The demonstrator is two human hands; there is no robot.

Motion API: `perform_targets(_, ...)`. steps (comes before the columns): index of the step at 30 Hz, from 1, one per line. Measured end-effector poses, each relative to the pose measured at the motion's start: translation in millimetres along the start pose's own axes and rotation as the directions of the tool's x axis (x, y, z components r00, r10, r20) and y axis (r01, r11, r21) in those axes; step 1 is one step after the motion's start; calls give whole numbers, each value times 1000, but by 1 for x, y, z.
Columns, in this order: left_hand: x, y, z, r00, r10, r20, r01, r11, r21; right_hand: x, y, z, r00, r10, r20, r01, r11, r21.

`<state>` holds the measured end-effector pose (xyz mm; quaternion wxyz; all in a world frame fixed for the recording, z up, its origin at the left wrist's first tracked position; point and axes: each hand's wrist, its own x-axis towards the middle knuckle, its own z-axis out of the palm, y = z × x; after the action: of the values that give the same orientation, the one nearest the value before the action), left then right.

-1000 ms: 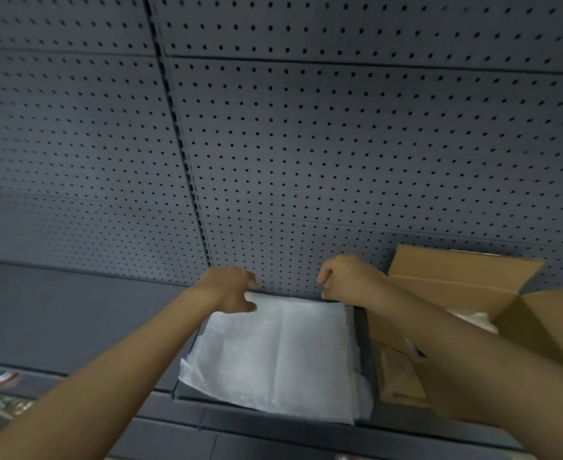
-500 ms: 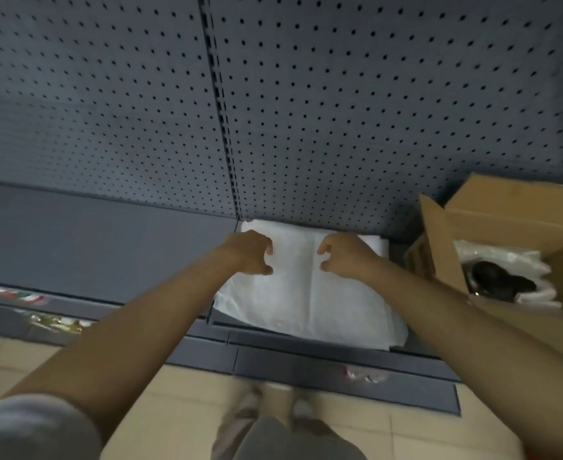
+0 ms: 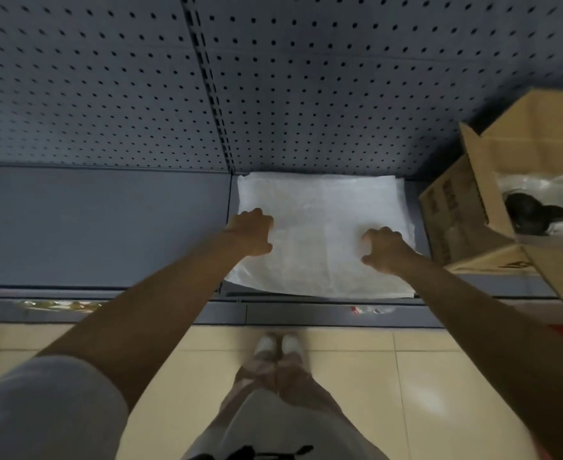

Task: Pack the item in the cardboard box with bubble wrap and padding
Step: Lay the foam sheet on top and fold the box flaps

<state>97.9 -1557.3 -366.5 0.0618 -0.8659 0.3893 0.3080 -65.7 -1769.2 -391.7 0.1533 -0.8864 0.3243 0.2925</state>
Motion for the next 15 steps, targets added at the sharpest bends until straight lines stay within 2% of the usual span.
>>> perform_targets(2, 3, -4, 10, 1000, -4, 23, 3, 1000, 8, -2, -2, 10, 999, -33, 24, 34, 999, -26)
perform_targets(7, -3, -26, 27, 998, -54, 28, 51, 995, 89, -9, -21, 34, 985, -169, -26, 167, 983, -71)
perform_targets(10, -10, -42, 34, 993, -114, 11, 113, 992, 53, -5, -29, 39, 978, -209, -17, 209, 976, 52)
perform_targets(12, -13, -49, 37, 990, -141, 7, 141, 990, 2, 3, -29, 39, 981, -173, -93, 186, 968, 166)
perform_targets(15, -15, -50, 40, 986, -167, 0, 166, 982, -87, 13, -20, 33, 965, 22, -262, 38, 975, 220)
